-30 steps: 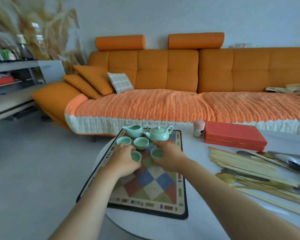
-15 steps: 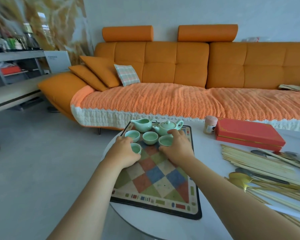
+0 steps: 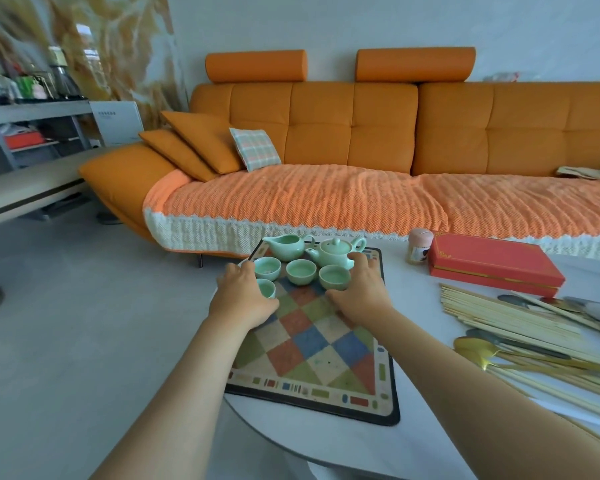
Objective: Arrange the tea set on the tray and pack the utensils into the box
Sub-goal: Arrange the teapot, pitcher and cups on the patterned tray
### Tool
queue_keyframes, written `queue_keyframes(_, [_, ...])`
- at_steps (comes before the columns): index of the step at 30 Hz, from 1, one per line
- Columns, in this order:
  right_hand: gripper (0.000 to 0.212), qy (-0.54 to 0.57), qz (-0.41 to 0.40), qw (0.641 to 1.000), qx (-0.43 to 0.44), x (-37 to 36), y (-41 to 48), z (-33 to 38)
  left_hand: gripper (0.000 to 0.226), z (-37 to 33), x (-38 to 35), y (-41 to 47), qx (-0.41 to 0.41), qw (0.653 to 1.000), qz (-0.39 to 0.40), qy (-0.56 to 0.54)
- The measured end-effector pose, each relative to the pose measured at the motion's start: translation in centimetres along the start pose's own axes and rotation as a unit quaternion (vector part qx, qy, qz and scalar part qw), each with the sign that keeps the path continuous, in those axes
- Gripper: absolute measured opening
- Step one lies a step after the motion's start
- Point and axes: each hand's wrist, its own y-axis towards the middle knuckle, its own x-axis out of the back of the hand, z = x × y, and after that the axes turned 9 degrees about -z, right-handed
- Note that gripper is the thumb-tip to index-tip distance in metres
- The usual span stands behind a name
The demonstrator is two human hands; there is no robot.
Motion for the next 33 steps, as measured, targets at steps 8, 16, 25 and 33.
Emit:
queue_keyframes(8, [0.053, -0.065, 0.037, 0.997, 0.013, 11.2, -1.4, -4.2, 0.041, -11.4, -1.6, -3.6, -0.143, 0.975, -0.038, -0.164])
queue_keyframes(16, [0.032, -0.119, -0.032, 0.990, -0.072, 25.2, -3.9, -15.3, 0.039, -28.5, -7.5, -10.2, -0.242, 0.937, 0.091, -0.234])
queue_keyframes(25, [0.040, -0.189, -0.129, 0.963, -0.143, 36.0, -5.9, -29.4, 0.049, -45.6, -15.4, -15.5, -0.371, 0.898, 0.167, -0.169])
queue_keyframes(33, [0.070, -0.152, -0.181, 0.943, -0.234, 38.3, -5.0, -37.3, 0.058, -54.0, -19.6, -17.5, -0.431, 0.870, 0.212, -0.112])
